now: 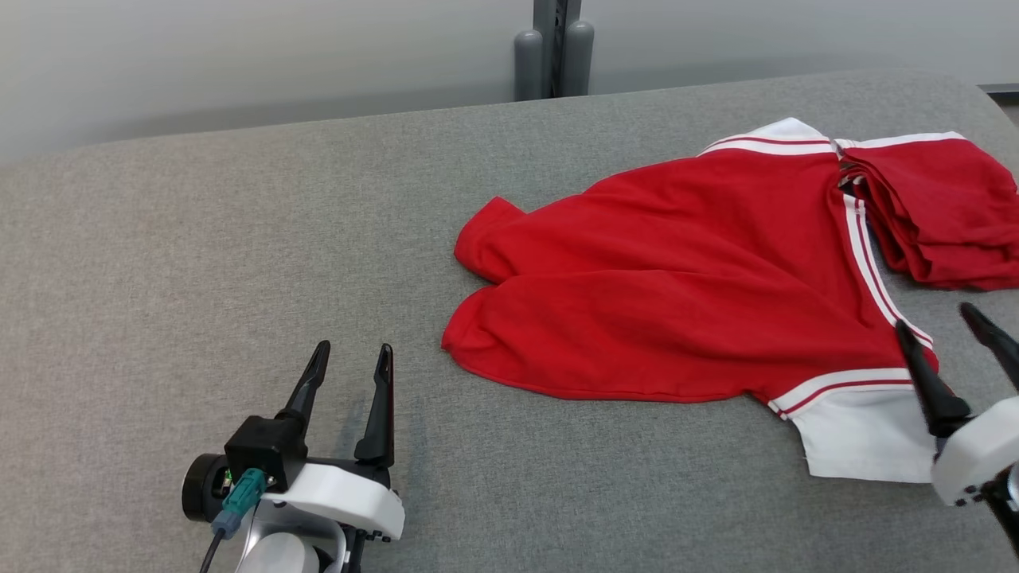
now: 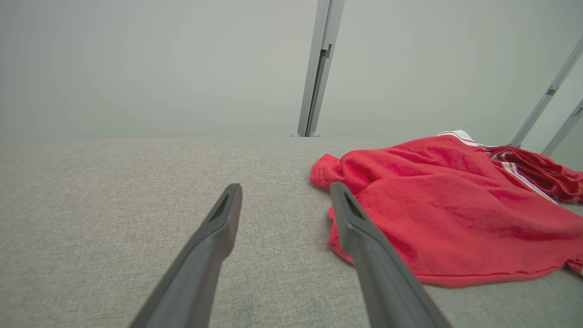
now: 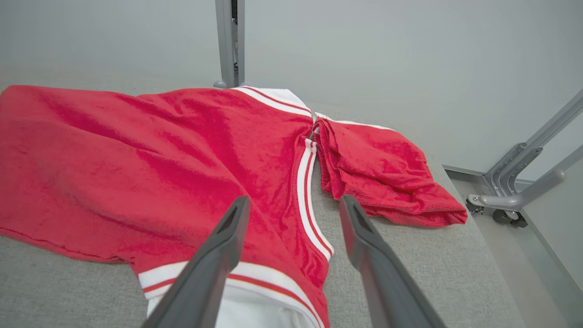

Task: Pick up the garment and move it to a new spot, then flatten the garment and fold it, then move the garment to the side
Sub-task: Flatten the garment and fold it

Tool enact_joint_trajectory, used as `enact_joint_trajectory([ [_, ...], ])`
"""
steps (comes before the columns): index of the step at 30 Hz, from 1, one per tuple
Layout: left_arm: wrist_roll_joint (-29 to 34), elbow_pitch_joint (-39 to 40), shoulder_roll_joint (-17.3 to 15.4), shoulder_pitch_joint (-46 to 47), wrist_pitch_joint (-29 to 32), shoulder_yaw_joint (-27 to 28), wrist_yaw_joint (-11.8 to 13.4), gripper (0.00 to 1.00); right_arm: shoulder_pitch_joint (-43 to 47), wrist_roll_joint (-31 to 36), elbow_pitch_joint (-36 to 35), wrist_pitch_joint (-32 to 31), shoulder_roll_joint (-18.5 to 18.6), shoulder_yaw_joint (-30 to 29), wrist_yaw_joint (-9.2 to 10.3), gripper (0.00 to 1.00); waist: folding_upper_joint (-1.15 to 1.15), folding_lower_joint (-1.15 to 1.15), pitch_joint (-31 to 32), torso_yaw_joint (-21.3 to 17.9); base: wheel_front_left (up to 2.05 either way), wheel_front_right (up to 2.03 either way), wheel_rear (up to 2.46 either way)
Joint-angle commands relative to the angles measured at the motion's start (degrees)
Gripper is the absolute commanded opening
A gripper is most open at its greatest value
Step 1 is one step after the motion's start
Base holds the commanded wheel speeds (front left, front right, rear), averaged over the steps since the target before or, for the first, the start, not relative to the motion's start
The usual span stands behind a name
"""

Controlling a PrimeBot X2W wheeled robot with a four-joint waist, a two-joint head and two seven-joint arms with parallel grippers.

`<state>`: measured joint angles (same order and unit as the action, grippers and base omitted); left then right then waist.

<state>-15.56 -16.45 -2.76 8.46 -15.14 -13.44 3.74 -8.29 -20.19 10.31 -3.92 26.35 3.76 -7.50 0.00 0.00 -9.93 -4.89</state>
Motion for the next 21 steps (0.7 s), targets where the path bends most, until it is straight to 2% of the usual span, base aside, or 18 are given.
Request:
enact_joint_trajectory([
  [1,-0.04,0.17,-0.26,0.54,0.01,-0.13,-0.1,1.0,-1.09,0.87,-1.69,1.15,-0.89,1.91,0.02,1.0,0.0,0.0,-0.15,0.64,0.0,0.0,0.0],
  [5,-0.54,0.33,-0.27,1.44,0.01,-0.69,0.04,1.0,-3.72,1.58,-2.84,2.49,-2.92,7.47,0.02,1.0,0.0,0.0,-0.66,2.7,0.0,0.0,0.0],
  [10,-0.72,0.34,-0.26,2.04,0.01,-0.98,0.22,1.0,-7.4,1.47,-0.52,3.95,-5.43,14.17,0.02,1.0,0.0,0.0,-1.45,5.71,0.0,0.0,0.0],
  [21,-2.43,1.29,-0.23,3.54,0.01,-2.55,0.95,1.0,-19.77,-2.25,15.22,10.1,-11.96,30.83,0.02,1.0,0.0,0.0,-3.57,15.04,0.0,0.0,0.0],
])
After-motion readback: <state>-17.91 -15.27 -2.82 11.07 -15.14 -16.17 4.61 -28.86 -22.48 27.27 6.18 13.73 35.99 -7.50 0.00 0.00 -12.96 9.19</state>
